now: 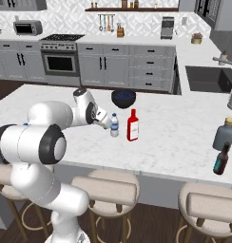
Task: Move the plastic bottles in the middle to the plastics group, and the glass bottles in the middle to the glass group.
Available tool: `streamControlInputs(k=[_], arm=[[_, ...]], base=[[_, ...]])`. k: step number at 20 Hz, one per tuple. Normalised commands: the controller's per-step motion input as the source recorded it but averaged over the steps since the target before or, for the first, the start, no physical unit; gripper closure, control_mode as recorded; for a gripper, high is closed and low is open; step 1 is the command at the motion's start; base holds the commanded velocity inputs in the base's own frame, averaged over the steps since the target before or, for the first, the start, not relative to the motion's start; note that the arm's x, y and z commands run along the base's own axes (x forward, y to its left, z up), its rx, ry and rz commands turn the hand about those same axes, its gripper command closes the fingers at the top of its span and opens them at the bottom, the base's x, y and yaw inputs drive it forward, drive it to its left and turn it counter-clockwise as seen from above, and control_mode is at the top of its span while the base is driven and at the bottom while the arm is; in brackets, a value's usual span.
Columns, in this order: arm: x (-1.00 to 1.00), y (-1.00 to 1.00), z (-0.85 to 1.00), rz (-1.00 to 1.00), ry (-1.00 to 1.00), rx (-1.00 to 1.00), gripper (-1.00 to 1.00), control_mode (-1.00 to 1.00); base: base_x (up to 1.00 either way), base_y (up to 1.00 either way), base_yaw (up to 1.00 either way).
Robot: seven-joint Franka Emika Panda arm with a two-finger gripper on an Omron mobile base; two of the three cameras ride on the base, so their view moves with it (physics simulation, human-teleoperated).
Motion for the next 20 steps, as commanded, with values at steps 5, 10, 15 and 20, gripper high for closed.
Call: streamControlInputs(k=[5, 10, 15, 20], arm=[[0.21, -0.33, 0.15, -0.02, 0.0, 0.0, -1.0, -1.0], [0.24, -0.18, 0.0, 0.0, 0.0, 0.0, -1.0, -1.0], [0.15, -0.06, 0.0, 0.0, -0.04, 0.0, -1.0, -1.0], [0.23, -0.02, -0.06, 0.0, -0.02, 0.0, -1.0, -1.0]], base=[[0.0, 0.0, 0.0], [0.0, 0.0, 0.0], [0.0, 0.0, 0.0], [0.0, 0.0, 0.0]])
